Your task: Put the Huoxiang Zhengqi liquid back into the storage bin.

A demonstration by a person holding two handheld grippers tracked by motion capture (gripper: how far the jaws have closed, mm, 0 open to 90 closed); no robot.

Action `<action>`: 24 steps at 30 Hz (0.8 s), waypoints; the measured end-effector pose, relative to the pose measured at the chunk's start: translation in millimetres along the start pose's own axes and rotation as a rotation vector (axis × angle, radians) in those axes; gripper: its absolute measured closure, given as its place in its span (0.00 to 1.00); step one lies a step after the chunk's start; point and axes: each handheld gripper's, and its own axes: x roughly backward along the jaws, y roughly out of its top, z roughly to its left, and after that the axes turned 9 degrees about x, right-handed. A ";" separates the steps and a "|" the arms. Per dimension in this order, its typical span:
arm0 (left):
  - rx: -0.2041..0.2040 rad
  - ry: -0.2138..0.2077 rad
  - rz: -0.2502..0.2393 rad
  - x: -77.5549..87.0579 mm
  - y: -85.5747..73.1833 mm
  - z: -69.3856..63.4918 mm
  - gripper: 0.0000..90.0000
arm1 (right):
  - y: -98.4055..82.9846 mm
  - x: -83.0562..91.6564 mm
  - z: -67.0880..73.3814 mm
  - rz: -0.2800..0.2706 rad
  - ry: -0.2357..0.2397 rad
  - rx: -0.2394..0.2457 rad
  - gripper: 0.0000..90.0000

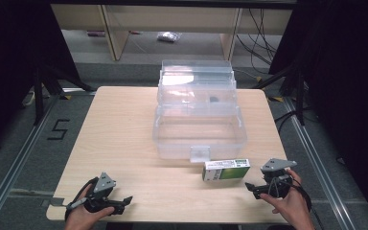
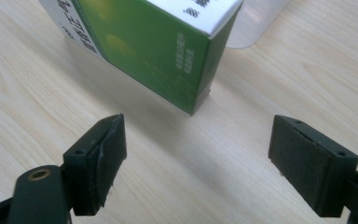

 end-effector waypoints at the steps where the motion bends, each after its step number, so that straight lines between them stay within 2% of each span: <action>1: 0.000 0.000 -0.001 0.0 0.0 0.1 0.17 | 1.8 0.8 2.5 0.009 0.011 -0.021 0.22; 2: 0.000 0.000 -0.001 0.0 0.0 0.1 0.17 | 1.8 0.8 2.5 0.009 0.011 -0.021 0.22; 3: -0.037 -0.002 0.033 2.3 0.9 2.3 0.17 | 4.6 1.3 1.0 0.005 0.002 0.008 0.22; 4: -0.037 -0.002 0.033 2.3 0.9 2.3 0.17 | 5.9 2.1 0.2 0.013 0.005 0.015 0.22; 5: 0.002 -0.005 -0.001 0.0 0.0 -0.5 0.17 | 6.8 2.2 1.8 0.011 0.002 0.007 0.22; 6: 0.002 -0.005 -0.001 0.0 0.0 -0.5 0.17 | 7.9 2.7 1.8 0.010 0.008 0.011 0.22; 7: -0.008 0.001 0.006 0.0 0.3 0.4 0.17 | 9.1 4.0 -0.5 0.011 0.003 0.035 0.22; 9: -0.003 0.004 0.004 -0.4 0.2 0.2 0.17 | 10.7 5.3 -0.4 0.016 0.003 0.032 0.22; 10: -0.002 0.005 0.004 -0.4 0.3 0.2 0.17 | 11.2 4.8 -2.3 -0.001 -0.007 0.061 0.22; 12: -0.003 0.004 0.005 -0.4 0.3 0.2 0.17 | 14.1 6.5 -1.8 0.008 -0.001 0.060 0.22; 13: 0.006 -0.012 -0.002 -0.3 -0.1 -1.1 0.17 | 15.9 7.5 -3.1 0.010 -0.003 0.069 0.22; 16: 0.002 -0.001 0.000 -0.2 0.1 -0.5 0.17 | 19.2 9.1 -1.3 0.012 -0.004 0.052 0.22; 17: -0.002 0.000 0.003 0.0 0.2 0.1 0.17 | 20.7 10.1 -1.6 0.019 0.007 0.059 0.22; 18: -0.002 0.000 0.002 0.1 0.1 0.0 0.17 | 23.7 10.3 -4.4 0.005 0.004 0.100 0.23; 19: -0.002 0.002 -0.001 -0.5 0.0 0.2 0.17 | 26.6 13.0 -4.5 0.022 0.013 0.095 0.23; 20: -0.002 0.006 0.006 -0.3 0.3 0.1 0.17 | 28.3 12.9 -4.5 0.016 0.000 0.110 0.22; 22: -0.008 -0.010 0.008 0.5 0.2 0.0 0.17 | 34.2 16.1 -1.5 0.034 0.005 0.092 0.22; 24: -0.008 -0.010 0.008 0.5 0.2 0.0 0.17 | 37.0 17.6 -1.9 0.036 0.011 0.102 0.22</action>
